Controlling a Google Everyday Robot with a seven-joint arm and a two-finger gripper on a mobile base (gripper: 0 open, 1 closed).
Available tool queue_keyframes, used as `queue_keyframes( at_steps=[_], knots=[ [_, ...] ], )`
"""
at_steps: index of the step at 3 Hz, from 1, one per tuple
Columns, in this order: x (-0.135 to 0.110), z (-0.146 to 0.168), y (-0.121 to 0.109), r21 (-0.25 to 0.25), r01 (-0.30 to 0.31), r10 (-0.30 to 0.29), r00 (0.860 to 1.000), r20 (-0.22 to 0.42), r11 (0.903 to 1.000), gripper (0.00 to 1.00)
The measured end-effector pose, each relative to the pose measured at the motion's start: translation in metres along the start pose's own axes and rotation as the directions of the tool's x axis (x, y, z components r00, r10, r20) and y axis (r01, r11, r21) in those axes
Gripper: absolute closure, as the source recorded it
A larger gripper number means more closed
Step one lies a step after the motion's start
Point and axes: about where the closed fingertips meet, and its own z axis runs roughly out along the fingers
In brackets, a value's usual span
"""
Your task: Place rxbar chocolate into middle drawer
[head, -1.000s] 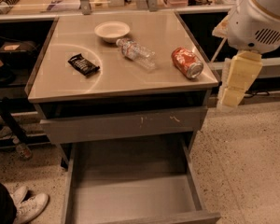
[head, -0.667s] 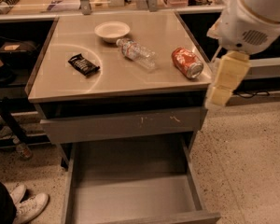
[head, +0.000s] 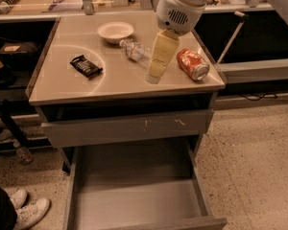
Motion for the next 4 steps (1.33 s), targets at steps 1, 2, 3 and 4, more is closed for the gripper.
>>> queue_keyframes(
  at_steps=[1,2,3,4],
  knots=[
    [-0.002,0.002,0.0,0.0,0.002,-0.002,1.0,0.008,1.0,0.0],
    [-0.031,0.022,-0.001,0.007,0.011,-0.012,0.998,0.062,0.9999,0.0],
    [-0.071,0.043,-0.015,0.011,0.025,-0.026,0.995,0.1,0.9996,0.0],
    [-0.104,0.058,-0.036,0.007,0.039,-0.04,0.992,0.118,0.9992,0.0]
  ],
)
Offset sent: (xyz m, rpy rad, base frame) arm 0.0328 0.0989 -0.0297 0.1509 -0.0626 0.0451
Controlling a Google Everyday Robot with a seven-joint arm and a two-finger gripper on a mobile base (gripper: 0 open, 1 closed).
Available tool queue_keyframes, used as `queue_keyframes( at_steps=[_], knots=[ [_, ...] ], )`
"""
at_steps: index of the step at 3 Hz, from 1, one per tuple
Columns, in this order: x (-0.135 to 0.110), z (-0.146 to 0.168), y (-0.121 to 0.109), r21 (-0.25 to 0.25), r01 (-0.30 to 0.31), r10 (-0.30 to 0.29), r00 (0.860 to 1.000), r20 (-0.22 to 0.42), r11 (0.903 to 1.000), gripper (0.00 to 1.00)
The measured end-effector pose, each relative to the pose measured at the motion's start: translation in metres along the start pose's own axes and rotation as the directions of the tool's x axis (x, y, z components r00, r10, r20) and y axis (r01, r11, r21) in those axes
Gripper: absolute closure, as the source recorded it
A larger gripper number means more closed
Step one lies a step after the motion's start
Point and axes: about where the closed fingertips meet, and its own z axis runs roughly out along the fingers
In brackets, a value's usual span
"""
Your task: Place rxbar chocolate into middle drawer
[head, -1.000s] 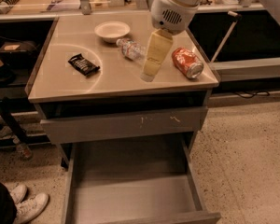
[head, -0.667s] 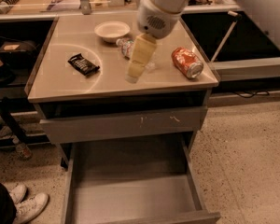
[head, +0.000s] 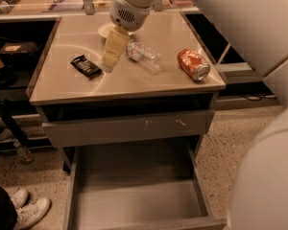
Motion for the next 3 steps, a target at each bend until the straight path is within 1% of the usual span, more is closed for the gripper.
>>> queue_keyframes(
  at_steps=[1,2,3],
  knots=[
    [-0.024,0.019,-0.023,-0.015,0.011,-0.01,1.0,0.013,0.9998,0.0],
    [-0.038,0.056,-0.057,-0.058,0.009,-0.007,1.0,0.029,0.9983,0.0],
    [-0.04,0.057,-0.06,-0.052,0.007,-0.005,0.999,0.036,0.9986,0.0]
  ],
)
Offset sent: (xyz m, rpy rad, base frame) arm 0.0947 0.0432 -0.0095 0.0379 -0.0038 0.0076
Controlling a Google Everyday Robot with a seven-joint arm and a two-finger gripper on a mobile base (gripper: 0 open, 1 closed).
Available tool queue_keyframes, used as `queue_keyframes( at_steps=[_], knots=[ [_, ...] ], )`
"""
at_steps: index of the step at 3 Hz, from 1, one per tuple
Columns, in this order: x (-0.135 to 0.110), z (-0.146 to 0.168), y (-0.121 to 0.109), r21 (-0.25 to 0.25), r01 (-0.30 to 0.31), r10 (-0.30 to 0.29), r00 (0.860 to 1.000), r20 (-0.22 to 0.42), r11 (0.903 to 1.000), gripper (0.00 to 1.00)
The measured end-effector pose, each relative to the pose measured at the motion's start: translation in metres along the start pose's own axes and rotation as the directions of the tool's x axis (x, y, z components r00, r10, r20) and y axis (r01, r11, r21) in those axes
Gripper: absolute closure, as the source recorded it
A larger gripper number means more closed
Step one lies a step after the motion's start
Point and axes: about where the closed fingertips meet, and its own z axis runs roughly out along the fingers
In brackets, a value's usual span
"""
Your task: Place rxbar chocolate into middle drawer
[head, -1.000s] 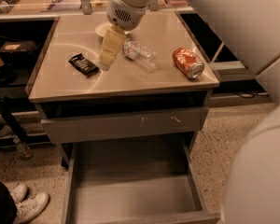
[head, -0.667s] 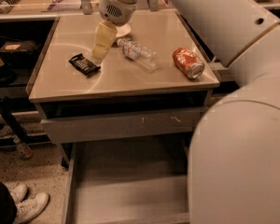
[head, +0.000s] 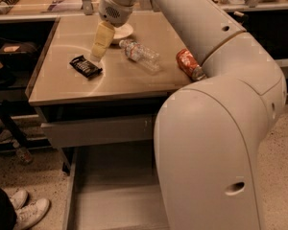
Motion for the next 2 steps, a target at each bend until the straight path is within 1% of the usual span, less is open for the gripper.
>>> queue_keyframes(
  at_steps=[1,2],
  knots=[
    [-0.007,0.016,0.006,-0.032,-0.008,0.009,1.0,0.013,0.9995,0.0],
    [-0.018,0.035,0.011,-0.061,-0.021,0.021,1.0,0.003,0.9979,0.0]
  ],
)
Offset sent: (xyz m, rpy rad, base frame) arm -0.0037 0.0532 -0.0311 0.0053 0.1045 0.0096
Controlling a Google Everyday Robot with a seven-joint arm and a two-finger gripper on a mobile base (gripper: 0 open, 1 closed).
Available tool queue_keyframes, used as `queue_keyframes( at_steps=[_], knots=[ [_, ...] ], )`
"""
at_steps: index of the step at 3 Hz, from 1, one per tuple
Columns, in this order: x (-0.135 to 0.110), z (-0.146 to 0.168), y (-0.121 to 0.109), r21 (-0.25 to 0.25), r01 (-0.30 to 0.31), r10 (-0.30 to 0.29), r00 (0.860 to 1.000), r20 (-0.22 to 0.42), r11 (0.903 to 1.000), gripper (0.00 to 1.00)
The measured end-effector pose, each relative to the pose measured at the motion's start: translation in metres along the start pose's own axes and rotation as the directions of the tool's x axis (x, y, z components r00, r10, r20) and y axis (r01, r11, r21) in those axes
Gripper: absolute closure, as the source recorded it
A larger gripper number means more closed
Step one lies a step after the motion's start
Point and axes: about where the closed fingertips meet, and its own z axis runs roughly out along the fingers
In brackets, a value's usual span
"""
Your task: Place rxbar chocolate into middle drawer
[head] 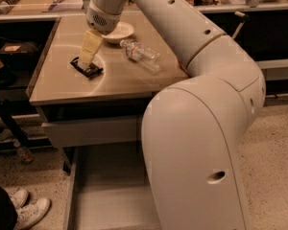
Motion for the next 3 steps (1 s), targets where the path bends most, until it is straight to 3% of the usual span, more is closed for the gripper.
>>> queue_keyframes(
  at_steps=[2,3],
  knots=[
    [-0.005,0.037,-0.009,-0.036,-0.041,0.042,0.999,0.013,0.9985,0.0],
    [-0.006,0.038,-0.009,-0.036,-0.041,0.042,0.999,0.015,0.9985,0.0]
  ],
)
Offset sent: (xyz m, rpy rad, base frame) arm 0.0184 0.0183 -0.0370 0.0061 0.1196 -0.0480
